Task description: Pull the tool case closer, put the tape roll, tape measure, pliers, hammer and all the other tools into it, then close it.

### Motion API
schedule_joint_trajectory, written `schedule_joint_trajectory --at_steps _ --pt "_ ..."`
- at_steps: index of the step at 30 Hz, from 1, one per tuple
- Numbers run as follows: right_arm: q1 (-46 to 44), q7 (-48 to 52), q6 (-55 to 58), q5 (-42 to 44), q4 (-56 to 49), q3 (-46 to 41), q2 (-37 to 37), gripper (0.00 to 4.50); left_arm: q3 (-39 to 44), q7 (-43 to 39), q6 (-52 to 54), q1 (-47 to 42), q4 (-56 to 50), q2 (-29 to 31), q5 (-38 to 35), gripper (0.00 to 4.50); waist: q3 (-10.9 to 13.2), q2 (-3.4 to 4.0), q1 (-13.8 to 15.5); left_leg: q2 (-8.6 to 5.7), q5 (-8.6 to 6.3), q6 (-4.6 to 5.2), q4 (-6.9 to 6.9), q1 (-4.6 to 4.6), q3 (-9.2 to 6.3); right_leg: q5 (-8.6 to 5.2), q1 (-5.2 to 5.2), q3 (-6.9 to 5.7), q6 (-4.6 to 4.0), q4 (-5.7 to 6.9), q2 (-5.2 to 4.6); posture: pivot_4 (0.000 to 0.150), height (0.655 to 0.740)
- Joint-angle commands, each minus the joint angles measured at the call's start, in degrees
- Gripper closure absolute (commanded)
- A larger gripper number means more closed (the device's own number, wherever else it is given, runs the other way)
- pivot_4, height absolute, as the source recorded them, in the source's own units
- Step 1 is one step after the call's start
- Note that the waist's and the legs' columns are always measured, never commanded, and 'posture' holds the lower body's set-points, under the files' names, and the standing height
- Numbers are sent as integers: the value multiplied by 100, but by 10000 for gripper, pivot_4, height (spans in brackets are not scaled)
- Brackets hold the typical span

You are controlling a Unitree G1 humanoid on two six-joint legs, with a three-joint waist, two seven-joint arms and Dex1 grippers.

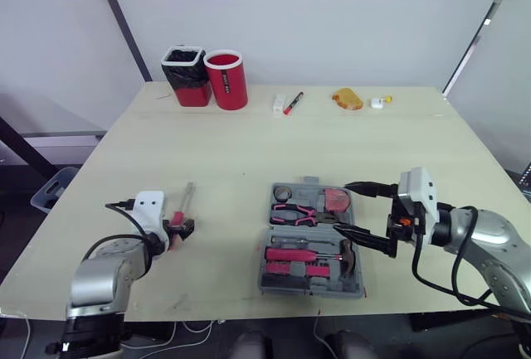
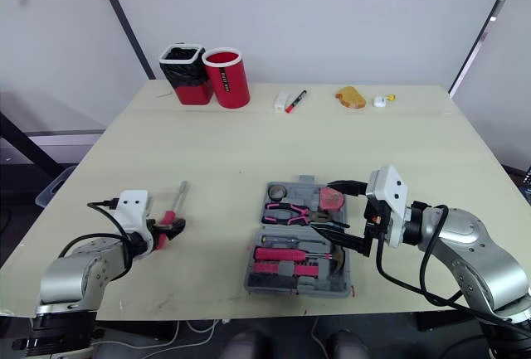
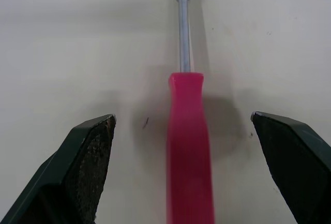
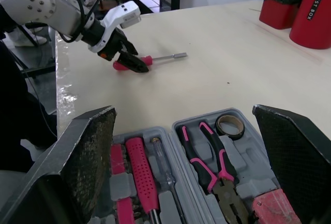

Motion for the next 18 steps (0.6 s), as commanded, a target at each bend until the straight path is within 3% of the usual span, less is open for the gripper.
schedule_joint_trajectory --at_steps 1,12,13,15,18 --pt "50 33 -131 33 -211 -67 -33 456 39 -31 -141 -87 23 17 99 0 0 0 0 0 0 0 0 0 0 0 0 0 0 0 0 1500 7400" --pt "105 34 -174 6 -206 -42 -14 456 -33 69 -280 -320 321 -188 245 0 0 0 1 -2 0 0 2 1 -1 3 1 0 5 1 0 1500 7400" --pt "104 32 -174 4 -205 -38 -13 0 -30 77 -288 -332 327 -212 249 4103 0 0 2 -2 0 0 1 0 -1 3 1 0 5 1 0 1500 7400" --pt "109 36 -176 -1 -202 -35 -16 0 -20 94 -297 -336 324 -244 259 7655 0 0 4 -2 0 0 2 0 -1 4 1 -1 8 1 0 1500 7400" --pt "120 40 -186 -7 -189 -35 -16 0 6 99 -290 -314 307 -282 272 21426 0 0 1 -2 0 0 2 1 0 6 1 0 10 1 0 1500 7400"
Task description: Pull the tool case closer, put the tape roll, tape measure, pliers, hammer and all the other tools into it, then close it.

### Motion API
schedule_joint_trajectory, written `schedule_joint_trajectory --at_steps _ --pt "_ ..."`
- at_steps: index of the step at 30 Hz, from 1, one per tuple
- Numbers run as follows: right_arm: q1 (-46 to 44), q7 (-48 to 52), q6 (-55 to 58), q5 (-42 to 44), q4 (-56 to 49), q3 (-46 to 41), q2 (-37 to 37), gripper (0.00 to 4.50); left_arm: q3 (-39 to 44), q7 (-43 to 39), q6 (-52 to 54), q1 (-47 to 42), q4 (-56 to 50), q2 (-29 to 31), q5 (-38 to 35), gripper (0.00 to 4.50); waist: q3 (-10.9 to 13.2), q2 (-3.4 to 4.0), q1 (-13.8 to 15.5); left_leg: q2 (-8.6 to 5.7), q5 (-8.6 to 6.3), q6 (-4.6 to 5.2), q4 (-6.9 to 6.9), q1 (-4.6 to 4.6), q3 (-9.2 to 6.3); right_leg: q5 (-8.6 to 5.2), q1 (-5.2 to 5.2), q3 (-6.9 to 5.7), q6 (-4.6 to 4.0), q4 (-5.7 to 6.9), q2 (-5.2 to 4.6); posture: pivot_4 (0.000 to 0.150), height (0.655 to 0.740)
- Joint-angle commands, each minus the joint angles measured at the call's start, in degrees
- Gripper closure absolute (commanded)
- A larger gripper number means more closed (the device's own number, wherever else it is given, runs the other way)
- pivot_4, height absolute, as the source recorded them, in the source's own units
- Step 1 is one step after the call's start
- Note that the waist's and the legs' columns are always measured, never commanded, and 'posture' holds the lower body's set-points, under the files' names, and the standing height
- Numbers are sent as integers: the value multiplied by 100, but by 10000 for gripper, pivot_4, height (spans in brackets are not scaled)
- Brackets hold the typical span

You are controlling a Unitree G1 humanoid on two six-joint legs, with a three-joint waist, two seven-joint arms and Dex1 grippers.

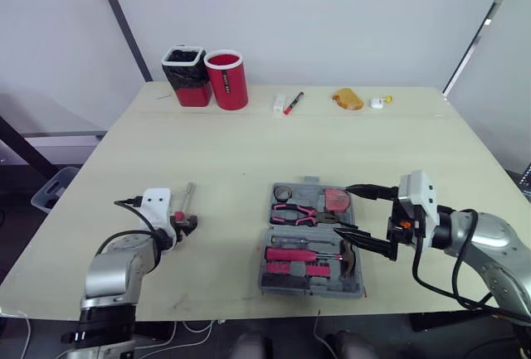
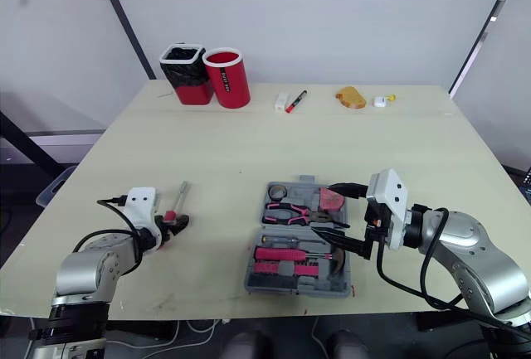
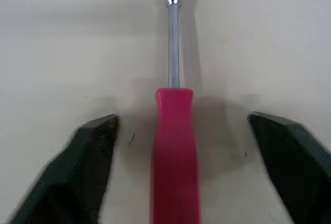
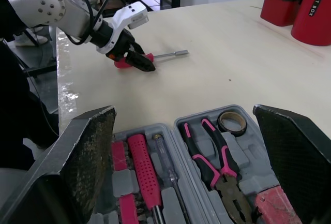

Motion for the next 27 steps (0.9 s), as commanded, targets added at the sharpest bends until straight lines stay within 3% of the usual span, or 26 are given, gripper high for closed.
schedule_joint_trajectory --at_steps 1,3,5,13,19,23,27 --pt "27 27 -129 21 -180 -44 -16 0 46 12 -70 -13 -34 -23 68 25774 0 0 0 0 0 0 0 0 0 0 0 0 0 0 0 1500 7400" --pt "43 37 -150 13 -160 -44 -17 0 63 -4 -88 -3 -30 -24 83 34774 0 0 0 0 0 0 0 0 -1 1 0 0 1 0 0 1500 7400" --pt "58 39 -166 9 -149 -41 -14 0 84 -40 -124 7 -21 4 94 38597 0 0 1 0 0 0 0 0 -1 2 0 -1 3 1 1 1500 7400" --pt "147 18 -210 -30 -144 -11 23 0 198 -628 -459 153 -281 249 -105 38596 0 0 -1 0 0 0 0 0 -1 2 0 -1 4 0 1 1500 7400" --pt "259 19 -248 -56 -163 -73 17 0 325 -2238 -920 361 -820 742 -937 38597 1 0 8 6 0 0 0 -3 -1 -10 -2 -2 -18 0 -3 1500 7400" --pt "365 141 -303 -17 -148 -201 -81 0 104 -3764 -978 234 -969 1432 -1562 38598 2 1 6 4 0 0 1 -1 2 -11 -2 -2 -19 1 -3 1500 7400" --pt "637 402 -431 16 -192 -392 -337 0 -494 -5033 -1306 -75 -916 2158 -1584 38598 5 5 13 0 0 0 1 -3 4 -12 -1 -2 -18 -3 -3 1500 7400"
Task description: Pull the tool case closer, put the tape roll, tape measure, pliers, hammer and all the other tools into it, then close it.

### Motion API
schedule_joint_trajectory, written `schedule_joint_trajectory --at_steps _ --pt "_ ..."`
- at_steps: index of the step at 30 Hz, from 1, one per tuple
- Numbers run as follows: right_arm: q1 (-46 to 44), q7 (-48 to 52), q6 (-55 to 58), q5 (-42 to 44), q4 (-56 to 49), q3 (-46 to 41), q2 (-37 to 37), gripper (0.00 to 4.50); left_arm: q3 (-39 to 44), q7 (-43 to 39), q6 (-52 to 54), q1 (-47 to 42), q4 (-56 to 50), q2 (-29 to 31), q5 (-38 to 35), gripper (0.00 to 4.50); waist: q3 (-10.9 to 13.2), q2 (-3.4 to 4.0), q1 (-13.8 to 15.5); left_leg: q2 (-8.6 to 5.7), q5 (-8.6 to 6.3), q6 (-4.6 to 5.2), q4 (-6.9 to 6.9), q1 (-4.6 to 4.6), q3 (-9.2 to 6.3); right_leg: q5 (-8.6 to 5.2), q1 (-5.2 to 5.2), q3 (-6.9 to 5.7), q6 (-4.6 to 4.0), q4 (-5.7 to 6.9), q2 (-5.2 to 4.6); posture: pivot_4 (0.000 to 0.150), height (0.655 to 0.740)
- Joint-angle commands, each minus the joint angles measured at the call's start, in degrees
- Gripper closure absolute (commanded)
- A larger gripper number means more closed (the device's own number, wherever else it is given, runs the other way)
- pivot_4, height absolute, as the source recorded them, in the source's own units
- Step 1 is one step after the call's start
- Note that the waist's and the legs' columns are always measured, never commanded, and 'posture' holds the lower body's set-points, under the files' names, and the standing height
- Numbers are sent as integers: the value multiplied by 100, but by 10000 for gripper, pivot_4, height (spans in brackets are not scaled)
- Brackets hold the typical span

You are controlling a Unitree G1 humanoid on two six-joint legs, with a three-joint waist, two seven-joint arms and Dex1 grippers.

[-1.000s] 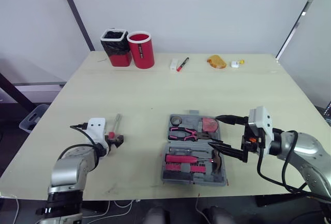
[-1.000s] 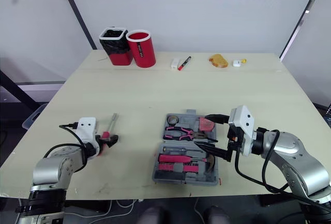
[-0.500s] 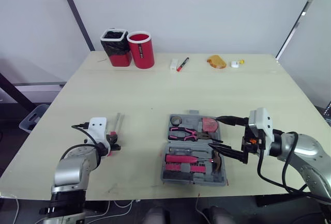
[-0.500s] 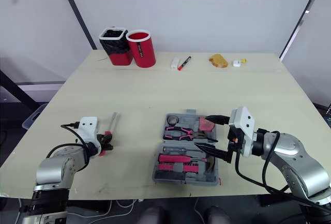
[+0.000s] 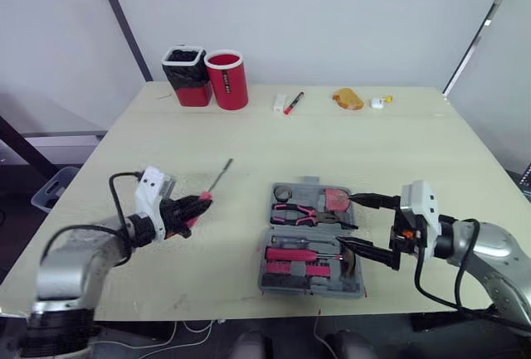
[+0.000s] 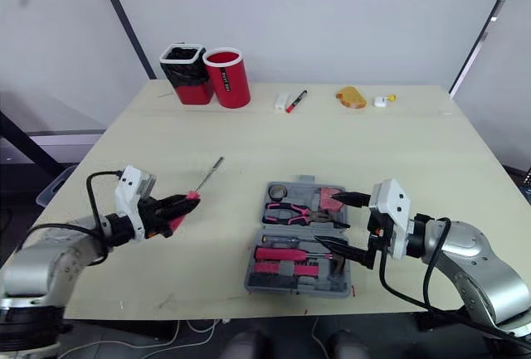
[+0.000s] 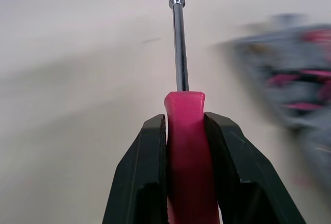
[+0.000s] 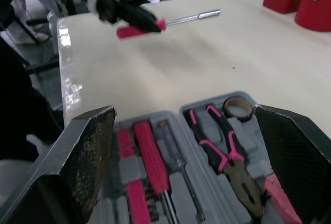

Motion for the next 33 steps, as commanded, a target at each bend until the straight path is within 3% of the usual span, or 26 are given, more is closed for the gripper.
schedule_joint_trajectory --at_steps 1,5,11,15,22,33 --pt "224 275 -195 148 -218 -398 -245 0 -489 -1089 -336 -359 -129 517 -67 38598 0 0 -4 -1 0 0 0 -1 0 0 -1 -1 0 -1 2 1500 7400" --pt "1044 858 -82 424 -406 -1123 -889 0 -1569 -2443 -671 -1157 -162 1119 211 38599 5 2 23 -4 0 1 2 -13 10 -1 0 -9 1 -5 10 1500 7400" --pt "1843 1115 -151 410 -436 -1768 -1206 0 -2604 -3214 -802 -1851 -229 1245 625 38599 5 2 -32 1 0 1 2 -7 11 -2 0 8 2 -4 30 1500 7400" --pt "2260 1103 -103 396 -586 -2124 -1224 0 -2912 -3192 -671 -1840 -652 1268 760 38599 6 2 -5 8 0 2 4 -11 4 -2 1 33 3 -4 64 1500 7400" --pt "2841 1103 78 551 -964 -2653 -1240 0 -3444 -2399 -72 -1910 -1228 838 1177 38599 7 0 3 5 1 2 18 -18 -1 -1 6 49 10 -2 72 1500 7400" --pt "3010 1021 179 439 -1071 -2727 -1282 0 -4830 -2031 31 -2481 -969 235 2333 38599 7 0 1 5 1 3 52 -40 -20 1 4 72 11 4 98 1500 7400"
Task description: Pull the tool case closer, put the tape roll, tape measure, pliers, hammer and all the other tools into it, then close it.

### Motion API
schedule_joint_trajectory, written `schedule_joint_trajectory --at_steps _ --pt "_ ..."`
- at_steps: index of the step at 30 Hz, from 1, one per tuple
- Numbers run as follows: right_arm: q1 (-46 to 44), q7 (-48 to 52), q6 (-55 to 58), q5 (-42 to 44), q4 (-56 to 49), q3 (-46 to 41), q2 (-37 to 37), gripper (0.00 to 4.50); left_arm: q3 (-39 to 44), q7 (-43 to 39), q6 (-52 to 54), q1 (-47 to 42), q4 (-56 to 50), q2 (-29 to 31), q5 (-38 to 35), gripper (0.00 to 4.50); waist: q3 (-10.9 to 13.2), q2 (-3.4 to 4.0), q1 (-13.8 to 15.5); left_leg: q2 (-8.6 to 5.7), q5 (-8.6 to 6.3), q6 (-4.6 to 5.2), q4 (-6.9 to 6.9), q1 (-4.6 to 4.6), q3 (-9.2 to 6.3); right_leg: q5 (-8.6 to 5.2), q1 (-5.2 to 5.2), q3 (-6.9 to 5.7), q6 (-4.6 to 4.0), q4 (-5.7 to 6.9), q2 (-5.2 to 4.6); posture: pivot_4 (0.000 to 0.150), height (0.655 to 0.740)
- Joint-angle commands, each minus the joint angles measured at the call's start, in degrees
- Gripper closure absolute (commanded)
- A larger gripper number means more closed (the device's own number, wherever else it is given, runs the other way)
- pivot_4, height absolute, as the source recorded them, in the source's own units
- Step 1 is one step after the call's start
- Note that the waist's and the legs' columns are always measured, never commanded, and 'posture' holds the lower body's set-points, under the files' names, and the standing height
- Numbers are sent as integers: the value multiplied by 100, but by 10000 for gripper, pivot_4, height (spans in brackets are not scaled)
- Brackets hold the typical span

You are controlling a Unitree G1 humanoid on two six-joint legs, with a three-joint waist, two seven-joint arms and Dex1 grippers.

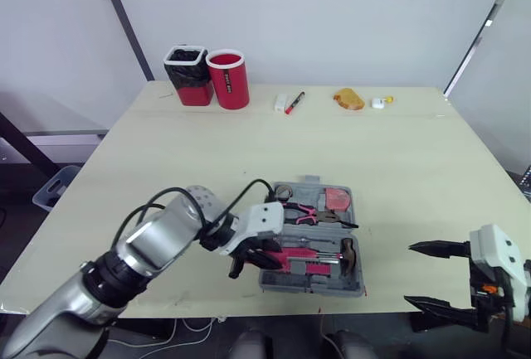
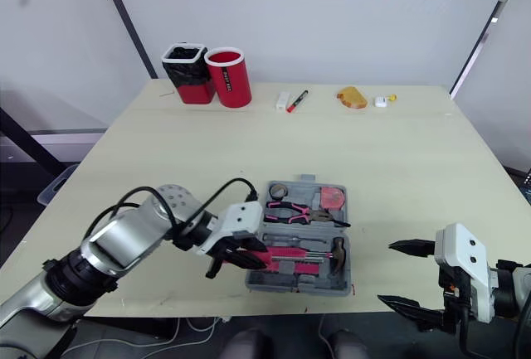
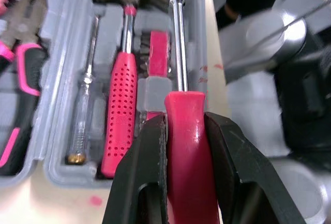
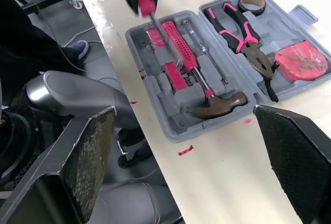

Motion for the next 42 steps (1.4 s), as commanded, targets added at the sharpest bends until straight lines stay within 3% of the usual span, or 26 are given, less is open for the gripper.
schedule_joint_trajectory --at_steps 1,12,21,42 --pt "87 10 -22 -60 -128 -165 -44 0 -230 -3 111 -201 -48 -129 208 38599 0 0 0 -1 0 0 0 -2 -3 0 0 1 0 0 2 1500 7400" --pt "179 235 -116 -206 15 -290 -130 0 -1147 170 1123 -713 -84 -804 521 38599 -2 4 3 -6 1 2 35 -24 -35 -1 2 2 7 6 12 1500 7400" --pt "340 248 -153 -232 -90 -353 -52 0 -1419 483 1690 -785 -139 -1099 476 38599 -3 6 3 -6 1 2 37 -26 -72 2 4 5 4 7 19 1500 7400" --pt "422 151 -263 -321 -141 -269 72 0 -1720 777 1808 -1164 370 -1615 430 38599 -8 14 4 -12 1 2 45 -26 -101 1 16 7 3 8 29 1500 7400"
